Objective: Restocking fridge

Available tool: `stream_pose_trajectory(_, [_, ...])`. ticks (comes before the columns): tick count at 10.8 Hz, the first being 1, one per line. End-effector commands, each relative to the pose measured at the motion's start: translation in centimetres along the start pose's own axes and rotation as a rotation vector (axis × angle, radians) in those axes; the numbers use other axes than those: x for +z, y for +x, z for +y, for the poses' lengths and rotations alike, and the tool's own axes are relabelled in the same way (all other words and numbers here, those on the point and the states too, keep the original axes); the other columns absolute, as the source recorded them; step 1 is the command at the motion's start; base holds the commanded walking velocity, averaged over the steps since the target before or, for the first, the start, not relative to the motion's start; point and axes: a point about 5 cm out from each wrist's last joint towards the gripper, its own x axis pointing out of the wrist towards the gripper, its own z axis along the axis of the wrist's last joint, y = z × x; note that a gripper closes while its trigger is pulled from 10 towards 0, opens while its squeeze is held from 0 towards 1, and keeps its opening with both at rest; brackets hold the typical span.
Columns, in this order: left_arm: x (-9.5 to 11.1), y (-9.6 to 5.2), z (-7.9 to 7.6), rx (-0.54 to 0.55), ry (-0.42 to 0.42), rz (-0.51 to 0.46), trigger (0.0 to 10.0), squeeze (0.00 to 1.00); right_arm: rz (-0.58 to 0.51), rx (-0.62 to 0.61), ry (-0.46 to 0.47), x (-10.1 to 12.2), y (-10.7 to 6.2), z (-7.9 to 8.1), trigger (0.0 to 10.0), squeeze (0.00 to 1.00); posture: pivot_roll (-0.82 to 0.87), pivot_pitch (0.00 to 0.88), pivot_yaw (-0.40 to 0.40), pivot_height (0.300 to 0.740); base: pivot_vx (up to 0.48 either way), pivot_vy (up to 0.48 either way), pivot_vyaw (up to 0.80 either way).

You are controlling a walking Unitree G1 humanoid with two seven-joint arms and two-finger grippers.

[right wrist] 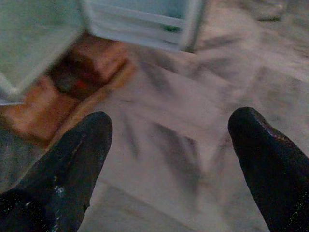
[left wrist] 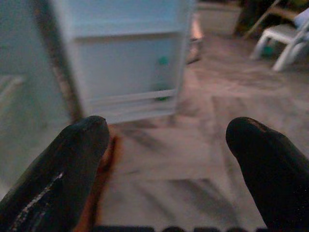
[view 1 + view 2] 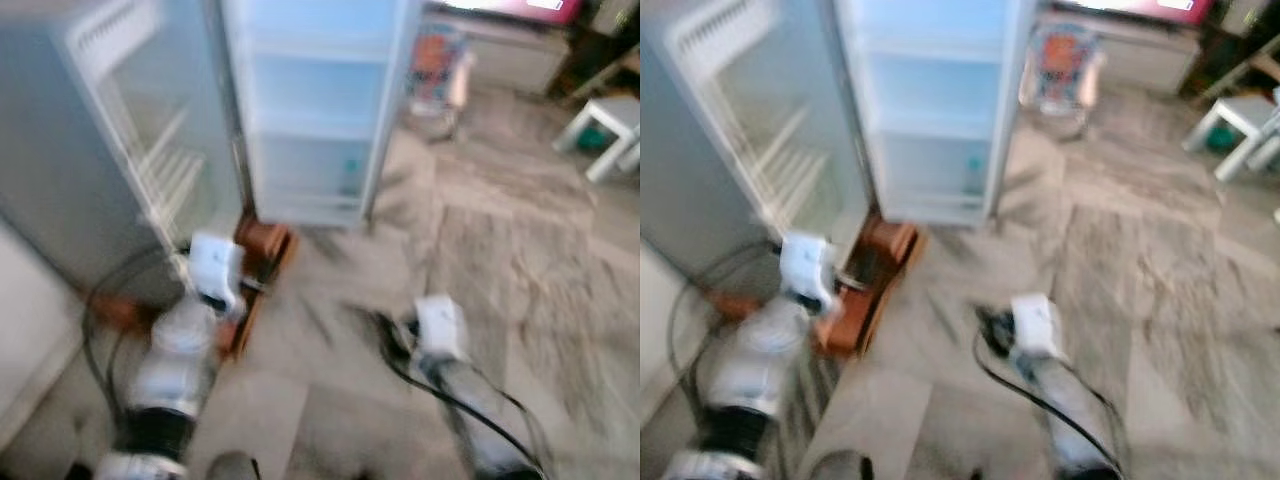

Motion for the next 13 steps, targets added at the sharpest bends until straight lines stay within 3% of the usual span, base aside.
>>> stream_pose_trajectory(1, [0.6, -0.1, 1.6, 0.048, 0.026, -0.005, 10.0, 0.0, -0.037, 0.012, 0.002, 1.0, 0.5, 0.8, 10.0, 0.0, 0.07, 0.086, -0.044, 0.74, 0.48, 0.0, 0.0])
stream_pose_trajectory(6, [0.3, -0.1, 1.4, 0.05, 0.052, 0.002, 10.0, 0.0, -0.041, 0.008, 0.005, 1.0, 0.5, 0.8, 10.0, 0.0, 0.06, 0.087, -0.042, 0.74, 0.48, 0.0, 0.0])
stream_pose_trajectory(10, [-0.3, -0.4, 0.5, 0.025, 0.07, 0.026, 10.0, 0.0, -0.036, 0.007, -0.015, 1.1, 0.7, 0.6, 10.0, 0.0, 0.07, 0.096, -0.035, 0.74, 0.48, 0.0, -0.8])
stream_pose_trajectory(13, [0.4, -1.9, 1.6, 0.095, 0.089, -0.012, 10.0, 0.0, -0.153, -0.039, -0.01, 3.5, 1.1, 0.1, 10.0, 0.0, 0.11, 0.106, -0.041, 0.74, 0.48, 0.0, -0.8])
